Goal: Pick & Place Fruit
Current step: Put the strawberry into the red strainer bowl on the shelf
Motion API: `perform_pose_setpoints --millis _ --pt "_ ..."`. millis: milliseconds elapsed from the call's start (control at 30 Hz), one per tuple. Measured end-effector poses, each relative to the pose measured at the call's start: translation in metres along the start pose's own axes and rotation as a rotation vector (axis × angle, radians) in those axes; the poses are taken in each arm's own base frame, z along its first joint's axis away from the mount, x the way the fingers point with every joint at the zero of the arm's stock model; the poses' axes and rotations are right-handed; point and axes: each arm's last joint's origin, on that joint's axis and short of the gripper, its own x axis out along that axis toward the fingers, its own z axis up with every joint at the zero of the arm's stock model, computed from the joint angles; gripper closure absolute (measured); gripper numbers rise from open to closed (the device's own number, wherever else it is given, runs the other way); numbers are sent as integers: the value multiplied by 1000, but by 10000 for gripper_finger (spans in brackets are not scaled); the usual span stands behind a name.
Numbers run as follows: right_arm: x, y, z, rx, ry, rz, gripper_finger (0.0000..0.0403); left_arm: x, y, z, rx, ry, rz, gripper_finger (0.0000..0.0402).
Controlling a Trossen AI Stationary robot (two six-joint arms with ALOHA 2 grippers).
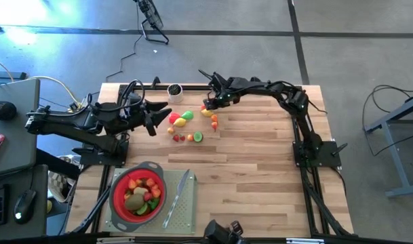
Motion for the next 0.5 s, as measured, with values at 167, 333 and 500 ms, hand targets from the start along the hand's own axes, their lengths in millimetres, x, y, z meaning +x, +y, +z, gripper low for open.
perform_pose_setpoints --millis 167,333,500 --pt "1 5 -1 -10 -32 -4 251 0 1 -1 7 10 6 194" --pt "1 6 -1 11 -18 21 271 0 1 -2 10 14 8 194" --pt "1 5 0 14 -21 17 307 0 1 -2 10 14 8 194"
